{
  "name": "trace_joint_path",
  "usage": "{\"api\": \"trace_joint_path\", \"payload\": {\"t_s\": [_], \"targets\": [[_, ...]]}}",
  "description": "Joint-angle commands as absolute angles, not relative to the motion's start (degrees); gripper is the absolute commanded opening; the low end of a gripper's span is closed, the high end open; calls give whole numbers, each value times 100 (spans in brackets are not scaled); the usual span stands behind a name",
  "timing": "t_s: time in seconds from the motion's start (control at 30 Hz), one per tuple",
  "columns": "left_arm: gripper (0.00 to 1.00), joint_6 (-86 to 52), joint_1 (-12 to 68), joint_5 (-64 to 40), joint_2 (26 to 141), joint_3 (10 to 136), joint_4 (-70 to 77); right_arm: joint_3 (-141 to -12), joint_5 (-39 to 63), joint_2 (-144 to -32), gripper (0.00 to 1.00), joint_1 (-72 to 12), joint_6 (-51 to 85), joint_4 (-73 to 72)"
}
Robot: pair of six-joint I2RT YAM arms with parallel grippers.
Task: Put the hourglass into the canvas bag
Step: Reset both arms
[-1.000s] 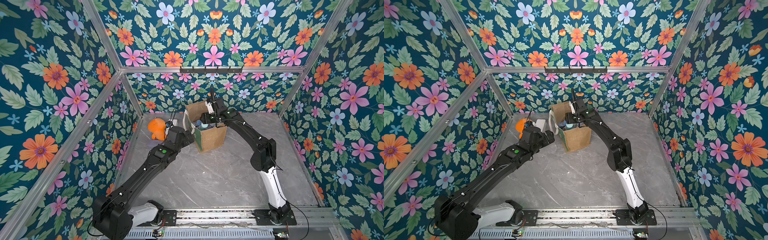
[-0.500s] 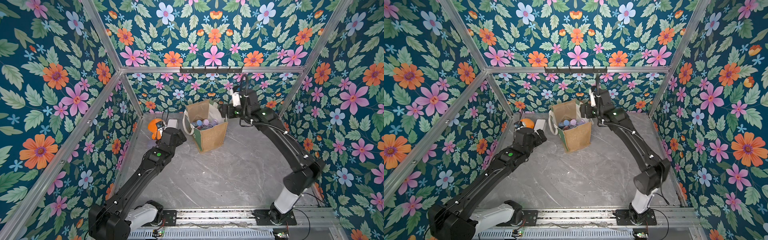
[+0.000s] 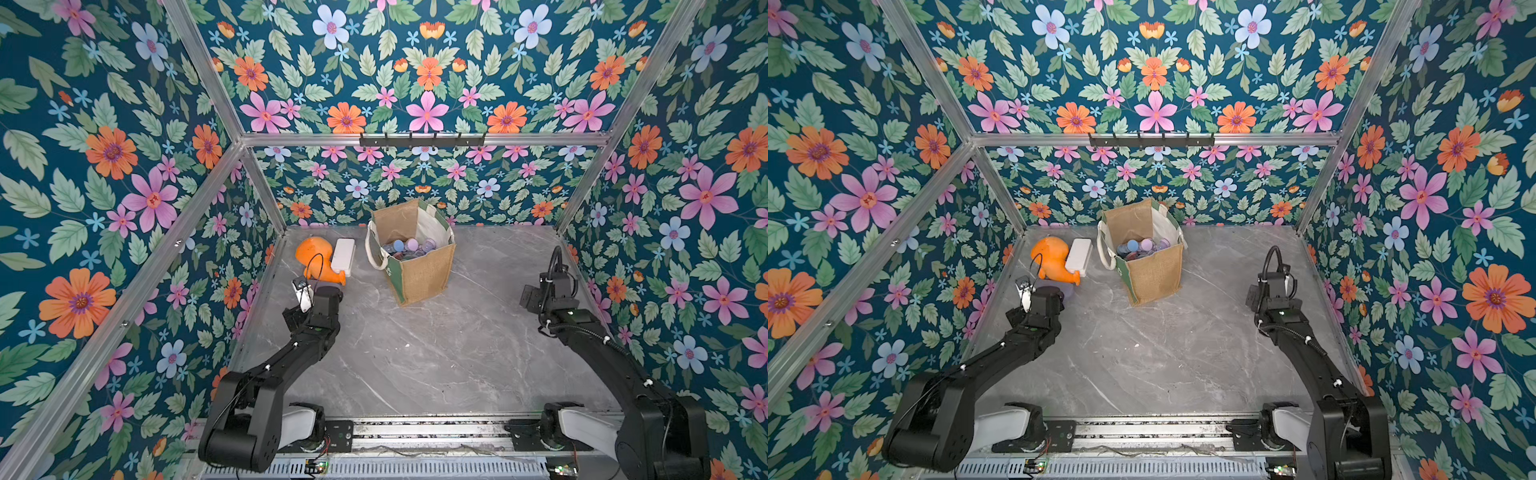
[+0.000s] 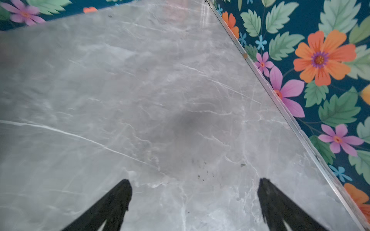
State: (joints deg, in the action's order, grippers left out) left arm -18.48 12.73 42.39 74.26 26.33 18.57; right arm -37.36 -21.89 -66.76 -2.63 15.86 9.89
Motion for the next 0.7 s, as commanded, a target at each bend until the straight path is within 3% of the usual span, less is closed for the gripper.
{"api": "trace_joint_path", "payload": {"t_s": [0.0, 0.1, 0.3, 0.37, 0.47, 0.67], "targets": [[100, -629, 1172, 3939, 7805, 2168, 4458, -3074, -2270, -6934, 99, -114, 1401, -938], [100, -319, 937, 3351, 8245, 1679, 5998, -2605, -2069, -7397, 99, -91, 1069, -2191], [100, -103, 536, 1932, 8856, 1305, 7333, -2022, -592, -7904, 99, 160, 589, -4359], [100, 46, 510, 1713, 9306, 1196, 8138, -1535, -122, -8395, 99, 295, 529, -5884], [100, -160, 444, 1768, 9150, 1632, 6947, -1702, -300, -8218, 99, 288, 582, -5171], [100, -212, 300, 1628, 9183, 1561, 7141, -1662, -284, -8322, 99, 275, 536, -5454]]}}
